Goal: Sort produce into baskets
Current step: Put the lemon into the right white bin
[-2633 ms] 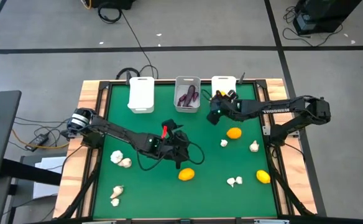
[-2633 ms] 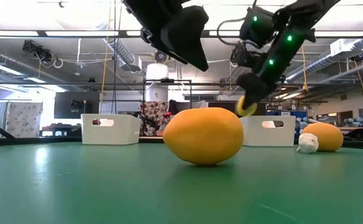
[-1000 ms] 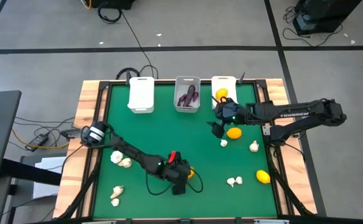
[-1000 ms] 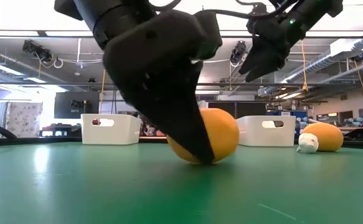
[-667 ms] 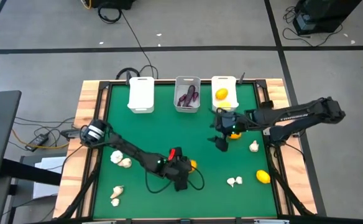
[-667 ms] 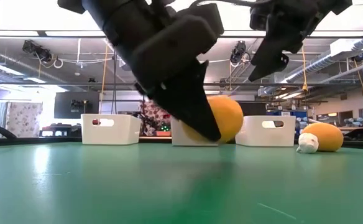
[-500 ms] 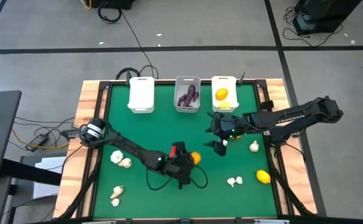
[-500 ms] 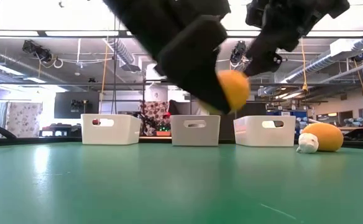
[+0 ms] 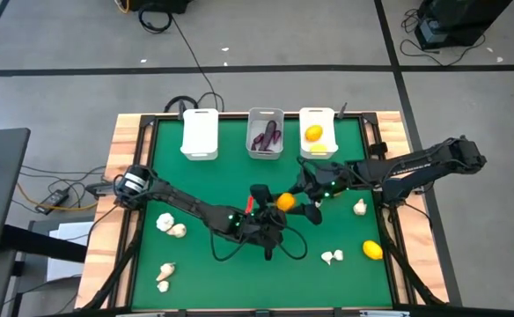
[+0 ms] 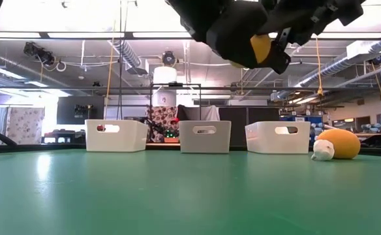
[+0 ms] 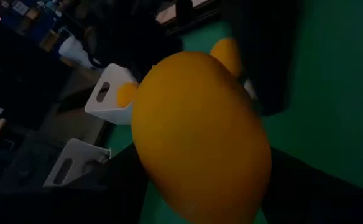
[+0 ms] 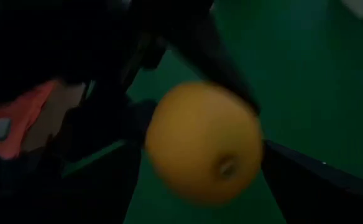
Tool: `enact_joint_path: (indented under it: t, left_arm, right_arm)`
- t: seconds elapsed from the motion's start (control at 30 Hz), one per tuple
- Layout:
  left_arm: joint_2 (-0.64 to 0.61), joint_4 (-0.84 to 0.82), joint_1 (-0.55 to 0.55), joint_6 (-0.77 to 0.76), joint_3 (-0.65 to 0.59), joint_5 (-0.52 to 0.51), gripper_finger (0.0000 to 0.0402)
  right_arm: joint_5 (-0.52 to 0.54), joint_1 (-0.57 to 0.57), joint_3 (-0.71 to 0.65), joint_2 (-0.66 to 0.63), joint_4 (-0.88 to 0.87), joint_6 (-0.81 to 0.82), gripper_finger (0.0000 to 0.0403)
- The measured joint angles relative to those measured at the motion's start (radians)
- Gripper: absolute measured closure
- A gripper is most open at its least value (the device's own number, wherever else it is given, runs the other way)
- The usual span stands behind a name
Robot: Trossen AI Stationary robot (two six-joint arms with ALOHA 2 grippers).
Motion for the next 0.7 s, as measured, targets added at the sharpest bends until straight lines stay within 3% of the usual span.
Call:
enact_joint_path:
  t: [0.27, 0.5, 0.7]
  left_arm:
    - [0.0, 0.014, 0.009, 0.006, 0.0, -0.006, 0.0147]
    - [0.0, 0.02, 0.006, -0.014, 0.0, 0.006, 0.014]
    - [0.0, -0.031, 0.017, -0.099, -0.001, 0.024, 0.0089]
  right_arm:
    - [0.021, -0.001, 0.001, 0.0, 0.068, -0.008, 0.008]
    - [0.033, -0.001, 0.003, 0.0, 0.024, -0.008, 0.0181]
    - [0.239, -0.045, 0.01, 0.001, -0.167, -0.031, 0.0182]
